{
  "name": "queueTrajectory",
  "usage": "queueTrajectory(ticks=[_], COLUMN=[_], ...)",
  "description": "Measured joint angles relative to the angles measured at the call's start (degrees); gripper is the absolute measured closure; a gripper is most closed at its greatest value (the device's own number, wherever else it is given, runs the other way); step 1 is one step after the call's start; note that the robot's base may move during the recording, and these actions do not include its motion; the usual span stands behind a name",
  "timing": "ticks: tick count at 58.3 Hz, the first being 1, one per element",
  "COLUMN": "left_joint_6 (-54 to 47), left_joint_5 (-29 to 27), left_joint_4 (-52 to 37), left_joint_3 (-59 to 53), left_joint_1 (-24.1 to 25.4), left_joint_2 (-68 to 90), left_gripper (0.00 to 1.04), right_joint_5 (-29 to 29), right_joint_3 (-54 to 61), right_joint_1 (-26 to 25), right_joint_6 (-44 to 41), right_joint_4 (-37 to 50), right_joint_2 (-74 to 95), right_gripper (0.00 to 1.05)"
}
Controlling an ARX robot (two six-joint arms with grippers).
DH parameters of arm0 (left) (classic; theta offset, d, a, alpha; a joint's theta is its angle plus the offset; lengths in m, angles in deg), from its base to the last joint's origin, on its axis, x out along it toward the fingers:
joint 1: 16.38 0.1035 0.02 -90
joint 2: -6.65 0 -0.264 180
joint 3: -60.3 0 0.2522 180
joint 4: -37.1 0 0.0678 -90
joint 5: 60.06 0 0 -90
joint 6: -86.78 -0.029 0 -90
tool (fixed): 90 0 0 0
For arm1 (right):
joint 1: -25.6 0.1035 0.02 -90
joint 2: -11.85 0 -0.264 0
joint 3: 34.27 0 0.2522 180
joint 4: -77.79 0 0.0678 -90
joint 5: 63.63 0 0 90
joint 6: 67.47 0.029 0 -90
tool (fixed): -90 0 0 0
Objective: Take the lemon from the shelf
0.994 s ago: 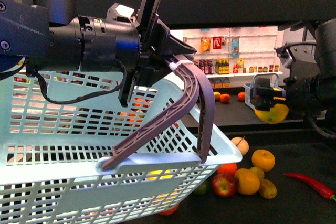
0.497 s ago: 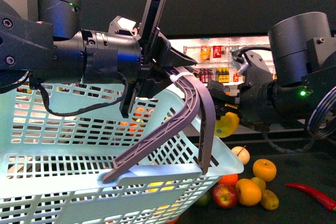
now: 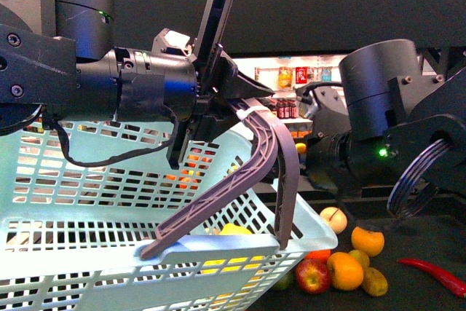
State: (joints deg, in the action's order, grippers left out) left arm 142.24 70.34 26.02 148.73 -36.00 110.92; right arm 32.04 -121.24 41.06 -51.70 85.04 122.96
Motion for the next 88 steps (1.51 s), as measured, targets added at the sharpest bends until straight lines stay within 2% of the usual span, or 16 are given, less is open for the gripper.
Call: queueTrajectory(ticks=[8,18,25,34,39,46,51,54,58,63,79,81,88], left_joint_6=[0.0,0.0,0.0,0.0,0.0,0.0,0.1,0.0,0.0,0.0,0.0,-0.2,0.0], left_joint_5=[-0.2,-0.1,0.0,0.0,-0.2,-0.1,-0.1,-0.1,-0.1,-0.1,-0.2,-0.2,0.0], left_joint_4=[0.0,0.0,0.0,0.0,0.0,0.0,0.0,0.0,0.0,0.0,0.0,0.0,0.0], left_joint_3=[0.0,0.0,0.0,0.0,0.0,0.0,0.0,0.0,0.0,0.0,0.0,0.0,0.0], left_joint_1=[0.0,0.0,-0.1,-0.1,-0.1,-0.1,-0.1,-0.1,-0.1,-0.1,-0.1,-0.1,-0.1], left_joint_2=[0.0,0.0,0.0,0.0,0.0,0.0,0.0,0.0,0.0,0.0,0.0,0.0,0.0], left_gripper=[0.97,0.97,0.97,0.97,0.97,0.97,0.97,0.97,0.97,0.97,0.97,0.97,0.97], right_joint_5=[-3.0,-6.7,-8.3,-9.4,-13.5,-17.5,-12.3,-11.4,-6.7,-6.2,-5.7,-5.7,-5.6], right_joint_3=[1.5,9.1,19.0,31.5,40.0,47.5,52.0,55.3,59.5,61.6,66.4,66.7,67.9], right_joint_1=[-2.2,-5.3,-7.4,-10.1,-10.9,-10.3,-10.2,-9.9,-12.9,-15.0,-15.3,-15.3,-15.3], right_joint_6=[-4.7,-12.1,-15.3,-15.4,-16.7,-17.3,-16.7,-16.7,-16.6,-16.5,-16.5,-16.5,-16.4], right_joint_4=[0.5,1.7,1.8,1.2,1.4,-2.6,-6.0,-8.3,-10.2,-10.1,-10.1,-10.2,-10.5], right_joint_2=[-4.3,-16.0,-26.5,-39.7,-50.6,-63.6,-72.4,-77.9,-84.3,-88.6,-93.0,-93.5,-95.3], right_gripper=[0.07,0.07,0.07,0.07,0.07,0.07,0.19,0.28,0.40,0.54,0.99,1.02,1.02])
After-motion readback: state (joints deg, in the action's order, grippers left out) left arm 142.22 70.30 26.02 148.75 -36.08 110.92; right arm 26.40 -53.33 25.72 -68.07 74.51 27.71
